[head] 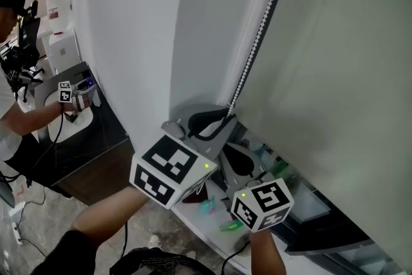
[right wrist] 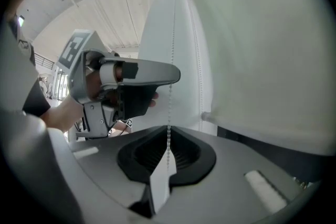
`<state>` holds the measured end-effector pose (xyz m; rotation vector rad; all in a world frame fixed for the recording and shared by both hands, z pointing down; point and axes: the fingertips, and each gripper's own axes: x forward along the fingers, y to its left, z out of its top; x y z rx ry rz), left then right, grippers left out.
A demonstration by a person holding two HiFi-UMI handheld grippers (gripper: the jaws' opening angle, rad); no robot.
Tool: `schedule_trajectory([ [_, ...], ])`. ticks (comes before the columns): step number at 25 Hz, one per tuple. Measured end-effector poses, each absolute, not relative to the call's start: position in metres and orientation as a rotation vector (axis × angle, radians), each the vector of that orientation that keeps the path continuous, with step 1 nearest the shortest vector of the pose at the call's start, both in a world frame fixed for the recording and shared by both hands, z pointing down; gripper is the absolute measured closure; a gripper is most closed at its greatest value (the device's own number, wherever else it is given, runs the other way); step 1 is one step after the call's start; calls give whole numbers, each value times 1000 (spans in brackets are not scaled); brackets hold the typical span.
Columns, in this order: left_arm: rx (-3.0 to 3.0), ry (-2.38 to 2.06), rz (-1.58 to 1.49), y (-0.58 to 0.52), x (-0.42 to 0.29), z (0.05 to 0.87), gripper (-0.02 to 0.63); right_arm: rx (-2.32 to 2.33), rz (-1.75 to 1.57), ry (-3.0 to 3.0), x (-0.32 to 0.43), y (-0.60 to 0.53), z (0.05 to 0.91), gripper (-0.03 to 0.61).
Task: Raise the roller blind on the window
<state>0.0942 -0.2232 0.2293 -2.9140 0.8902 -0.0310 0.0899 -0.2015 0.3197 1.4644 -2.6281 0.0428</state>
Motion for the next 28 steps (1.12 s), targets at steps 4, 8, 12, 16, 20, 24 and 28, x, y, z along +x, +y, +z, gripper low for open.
schedule_trajectory([
  [4,-2967,774,-24,-220,106,234,606,1397,58,-2640,88,-198,320,557],
  [8,-3073,730,-18,-225,101,246,604,1352,130,-2753,98,-184,299,549],
  [12,-3159,683,-49,-223,96,264,603,1411,110,-2979,121,-178,229,526],
  [16,-3176,681,-165,-217,101,312,603,1366,-31,-2994,108,-193,187,458],
  [20,-3185,690,-304,-212,104,357,603,1296,-121,-2980,90,-206,162,448],
  [24,-3185,674,-475,-210,103,401,603,1245,-189,-2960,72,-216,150,459],
  [28,-3214,683,-573,-211,95,437,601,1294,-206,-2927,70,-224,152,556],
])
